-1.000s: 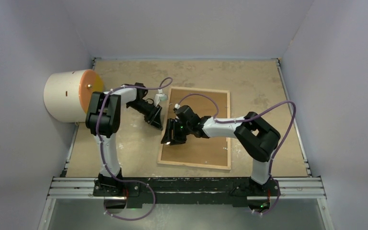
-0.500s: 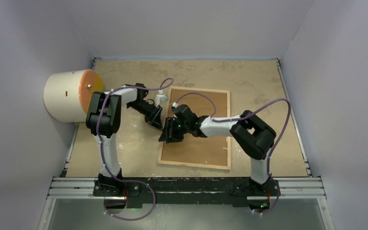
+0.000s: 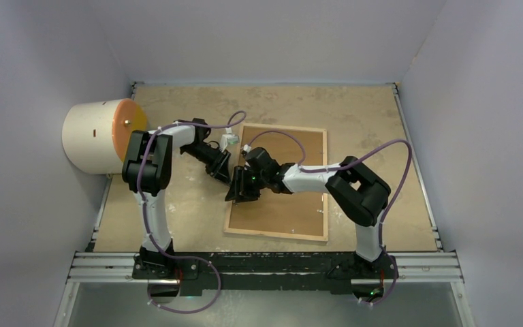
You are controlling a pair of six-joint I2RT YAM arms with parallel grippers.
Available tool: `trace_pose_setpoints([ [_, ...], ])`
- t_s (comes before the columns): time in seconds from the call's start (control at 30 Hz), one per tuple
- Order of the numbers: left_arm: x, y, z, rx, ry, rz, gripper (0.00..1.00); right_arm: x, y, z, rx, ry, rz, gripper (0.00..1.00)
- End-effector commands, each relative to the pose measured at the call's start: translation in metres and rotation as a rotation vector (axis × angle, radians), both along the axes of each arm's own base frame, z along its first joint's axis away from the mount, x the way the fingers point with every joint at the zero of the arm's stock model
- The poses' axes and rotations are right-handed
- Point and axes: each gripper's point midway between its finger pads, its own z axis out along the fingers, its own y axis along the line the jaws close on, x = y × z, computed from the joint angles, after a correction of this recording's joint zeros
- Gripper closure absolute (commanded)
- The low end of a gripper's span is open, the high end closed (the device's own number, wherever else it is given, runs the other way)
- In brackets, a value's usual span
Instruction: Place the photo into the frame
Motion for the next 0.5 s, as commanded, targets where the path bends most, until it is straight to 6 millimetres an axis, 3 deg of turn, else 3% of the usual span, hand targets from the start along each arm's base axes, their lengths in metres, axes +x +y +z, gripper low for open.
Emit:
trace_pose_setpoints([
  [0.0,-0.002,-0.004,0.009,-0.018,-0.045,-0.026,0.71,0.004,0.001,0.009,-0.013,-0.024,0.032,0.51],
  [0.27,-0.003,-0.004,0.009,-0.018,-0.043,-0.027,0.72,0.012,-0.006,0.003,-0.038,-0.045,0.028,0.51],
  [0.47,-0.003,-0.003,0.009,-0.015,-0.044,-0.029,0.72,0.01,-0.001,-0.007,-0.021,-0.036,0.055,0.53],
])
